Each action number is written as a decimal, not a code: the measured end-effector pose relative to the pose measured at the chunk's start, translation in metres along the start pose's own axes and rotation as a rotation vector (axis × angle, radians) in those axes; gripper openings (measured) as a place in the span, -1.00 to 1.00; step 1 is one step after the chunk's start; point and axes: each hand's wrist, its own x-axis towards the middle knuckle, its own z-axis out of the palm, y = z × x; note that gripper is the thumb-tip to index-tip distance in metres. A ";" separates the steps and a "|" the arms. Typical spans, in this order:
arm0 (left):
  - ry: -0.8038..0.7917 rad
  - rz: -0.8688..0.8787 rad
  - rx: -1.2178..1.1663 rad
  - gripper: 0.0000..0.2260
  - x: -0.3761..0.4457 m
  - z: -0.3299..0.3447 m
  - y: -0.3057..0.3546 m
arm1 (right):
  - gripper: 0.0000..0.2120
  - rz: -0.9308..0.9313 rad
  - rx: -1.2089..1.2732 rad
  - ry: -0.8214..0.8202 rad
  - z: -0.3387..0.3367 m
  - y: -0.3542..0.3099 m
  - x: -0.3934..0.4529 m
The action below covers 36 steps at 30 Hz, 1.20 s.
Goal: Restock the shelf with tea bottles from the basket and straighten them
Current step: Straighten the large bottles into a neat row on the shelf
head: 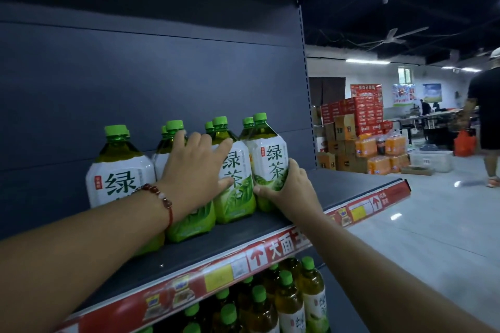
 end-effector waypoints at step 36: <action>0.145 -0.024 -0.062 -0.57 0.009 0.011 0.010 | -0.42 -0.168 -1.077 -0.321 -0.009 -0.168 0.158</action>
